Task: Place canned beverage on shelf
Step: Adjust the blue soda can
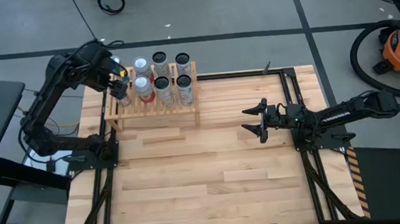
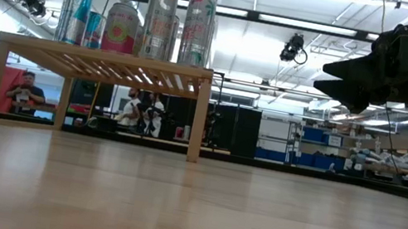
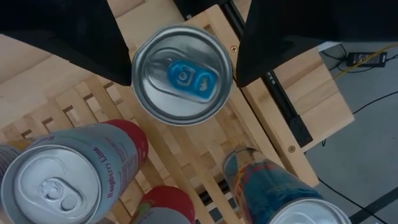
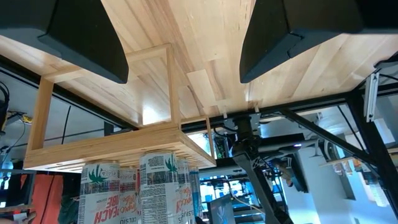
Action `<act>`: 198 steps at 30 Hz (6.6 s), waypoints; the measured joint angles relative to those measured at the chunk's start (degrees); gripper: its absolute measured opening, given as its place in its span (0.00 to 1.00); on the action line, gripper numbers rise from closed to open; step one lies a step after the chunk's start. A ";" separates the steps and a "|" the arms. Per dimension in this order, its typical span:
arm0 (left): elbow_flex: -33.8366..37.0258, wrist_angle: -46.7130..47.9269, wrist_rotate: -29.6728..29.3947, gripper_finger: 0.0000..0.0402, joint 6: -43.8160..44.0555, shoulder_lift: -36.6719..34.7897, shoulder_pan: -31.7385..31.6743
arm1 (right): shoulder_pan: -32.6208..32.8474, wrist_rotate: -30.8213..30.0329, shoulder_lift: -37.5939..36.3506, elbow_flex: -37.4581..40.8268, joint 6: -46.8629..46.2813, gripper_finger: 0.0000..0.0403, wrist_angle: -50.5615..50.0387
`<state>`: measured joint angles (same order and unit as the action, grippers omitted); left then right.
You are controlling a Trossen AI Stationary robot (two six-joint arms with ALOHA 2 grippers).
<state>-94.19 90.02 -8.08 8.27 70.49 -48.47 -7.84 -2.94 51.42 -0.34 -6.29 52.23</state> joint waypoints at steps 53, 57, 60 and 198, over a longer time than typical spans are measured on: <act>0.00 0.05 3.91 0.62 -15.75 -1.61 -0.57 | 0.00 0.00 0.00 0.00 -0.01 0.79 0.00; 0.00 0.02 3.85 0.62 -18.24 -1.61 -0.58 | 0.00 0.00 0.00 0.00 0.00 0.79 0.00; 0.00 0.02 3.87 0.62 -20.38 -1.61 -0.59 | 0.00 0.00 0.00 0.00 0.00 0.79 0.00; 6.07 0.04 3.99 0.78 -1.79 -3.76 0.46 | 0.00 0.02 -0.02 0.00 0.00 0.79 0.00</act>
<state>-88.13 90.05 -4.08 6.49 66.73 -48.01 -7.84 -2.92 51.40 -0.34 -6.29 52.23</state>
